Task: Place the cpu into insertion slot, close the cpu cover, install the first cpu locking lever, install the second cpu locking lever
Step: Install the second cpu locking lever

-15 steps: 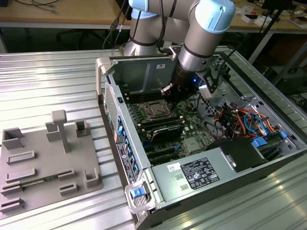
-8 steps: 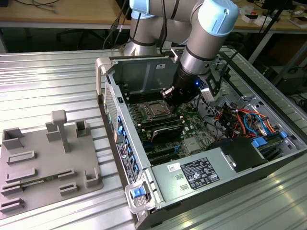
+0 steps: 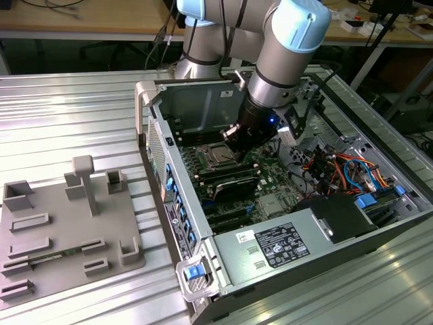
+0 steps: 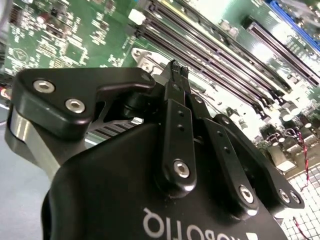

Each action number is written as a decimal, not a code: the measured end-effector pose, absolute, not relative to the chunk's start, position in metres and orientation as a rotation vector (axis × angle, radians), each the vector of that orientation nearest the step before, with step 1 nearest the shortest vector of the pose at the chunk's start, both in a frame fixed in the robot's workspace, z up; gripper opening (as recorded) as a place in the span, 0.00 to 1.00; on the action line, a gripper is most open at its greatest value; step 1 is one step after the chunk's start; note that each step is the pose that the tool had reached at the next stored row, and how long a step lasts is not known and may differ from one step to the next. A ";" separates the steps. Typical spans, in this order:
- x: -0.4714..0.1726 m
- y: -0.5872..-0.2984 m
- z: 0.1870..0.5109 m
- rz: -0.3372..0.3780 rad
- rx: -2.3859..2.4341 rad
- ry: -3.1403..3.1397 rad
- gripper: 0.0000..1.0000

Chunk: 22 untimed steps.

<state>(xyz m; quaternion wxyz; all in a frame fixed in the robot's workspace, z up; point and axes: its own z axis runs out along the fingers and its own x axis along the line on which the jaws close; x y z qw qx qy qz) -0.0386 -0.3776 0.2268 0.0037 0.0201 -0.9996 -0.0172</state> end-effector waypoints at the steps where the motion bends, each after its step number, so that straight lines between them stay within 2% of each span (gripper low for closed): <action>1: -0.042 -0.378 0.227 -0.054 0.063 -3.133 0.11; 22: -0.087 -0.378 0.219 -0.055 0.068 -3.131 0.11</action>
